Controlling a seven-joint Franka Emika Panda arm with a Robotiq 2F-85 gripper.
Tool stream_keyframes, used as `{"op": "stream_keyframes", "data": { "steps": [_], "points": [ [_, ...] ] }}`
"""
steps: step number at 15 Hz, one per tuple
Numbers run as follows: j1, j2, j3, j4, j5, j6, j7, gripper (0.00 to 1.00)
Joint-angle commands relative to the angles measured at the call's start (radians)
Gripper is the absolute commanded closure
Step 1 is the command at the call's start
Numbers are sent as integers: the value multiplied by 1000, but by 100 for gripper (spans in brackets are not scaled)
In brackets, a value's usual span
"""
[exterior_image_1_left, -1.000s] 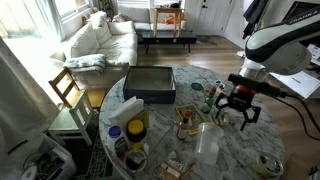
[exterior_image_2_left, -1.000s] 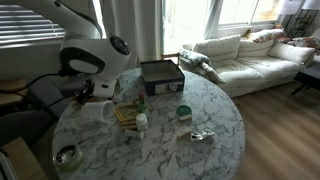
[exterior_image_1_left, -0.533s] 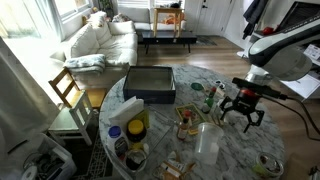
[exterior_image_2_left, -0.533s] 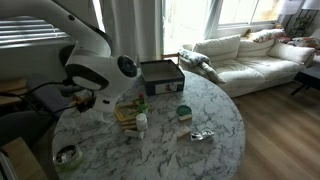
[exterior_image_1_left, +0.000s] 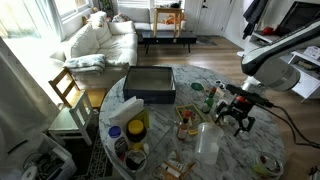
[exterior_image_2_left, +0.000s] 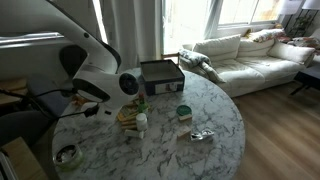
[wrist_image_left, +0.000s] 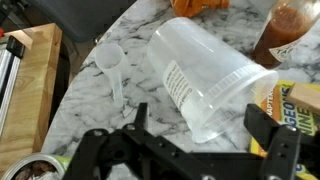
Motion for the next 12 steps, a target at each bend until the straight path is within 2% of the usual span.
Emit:
{"op": "stream_keyframes", "data": {
  "steps": [1,3,7,11,12],
  "points": [
    [0,44,-4,4,65,21,-10,26],
    [1,60,-5,5,82,14,-5,36],
    [-3,82,-6,12,123,-19,-4,70],
    [-3,76,-6,16,156,-63,-5,99],
    [-1,68,-5,15,156,-70,-5,100]
  ]
}}
